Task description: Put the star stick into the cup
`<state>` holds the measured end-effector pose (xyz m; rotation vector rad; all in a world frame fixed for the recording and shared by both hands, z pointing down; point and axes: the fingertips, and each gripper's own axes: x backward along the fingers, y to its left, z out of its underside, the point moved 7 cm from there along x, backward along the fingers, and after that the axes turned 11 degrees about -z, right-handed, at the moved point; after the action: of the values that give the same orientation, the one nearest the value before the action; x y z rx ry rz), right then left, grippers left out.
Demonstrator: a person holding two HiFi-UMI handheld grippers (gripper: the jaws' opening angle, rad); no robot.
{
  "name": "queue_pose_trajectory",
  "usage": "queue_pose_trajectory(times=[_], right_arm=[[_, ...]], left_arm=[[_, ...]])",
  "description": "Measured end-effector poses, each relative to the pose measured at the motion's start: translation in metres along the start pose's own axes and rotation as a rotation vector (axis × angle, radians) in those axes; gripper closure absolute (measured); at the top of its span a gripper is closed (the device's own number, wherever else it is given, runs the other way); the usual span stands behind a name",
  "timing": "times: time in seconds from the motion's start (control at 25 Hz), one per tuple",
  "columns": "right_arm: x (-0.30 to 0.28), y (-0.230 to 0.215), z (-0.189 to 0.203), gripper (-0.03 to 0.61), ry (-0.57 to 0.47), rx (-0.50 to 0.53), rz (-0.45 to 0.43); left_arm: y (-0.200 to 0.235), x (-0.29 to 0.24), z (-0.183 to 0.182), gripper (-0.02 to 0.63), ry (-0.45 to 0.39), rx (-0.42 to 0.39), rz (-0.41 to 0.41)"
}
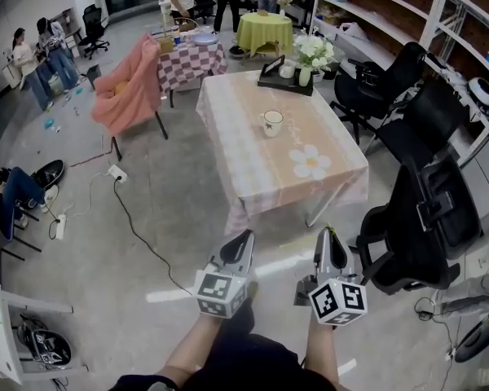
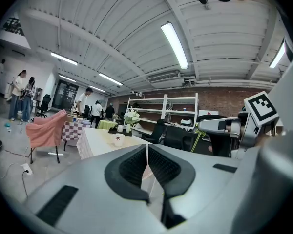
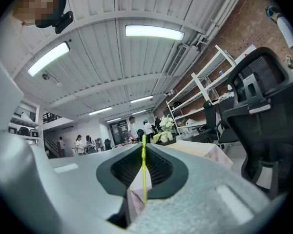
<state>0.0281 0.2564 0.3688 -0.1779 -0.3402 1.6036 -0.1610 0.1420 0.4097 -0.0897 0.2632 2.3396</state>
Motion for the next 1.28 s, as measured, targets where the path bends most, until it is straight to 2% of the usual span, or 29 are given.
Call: queue_pose_trajectory(times=[0.72, 1.28], right_arm=[[-0.083, -0.029, -0.005, 0.56, 0.01, -0.021, -0.021], [-0.146, -0.051, -0.002, 0.56, 0.012, -0.038, -0.024]], left_arm=[[0.031, -0.076, -0.018, 0.598, 0.007, -0.004, -0.016], [0.062, -0.137, -0.029, 0.598, -0.009, 0.027, -0.023]])
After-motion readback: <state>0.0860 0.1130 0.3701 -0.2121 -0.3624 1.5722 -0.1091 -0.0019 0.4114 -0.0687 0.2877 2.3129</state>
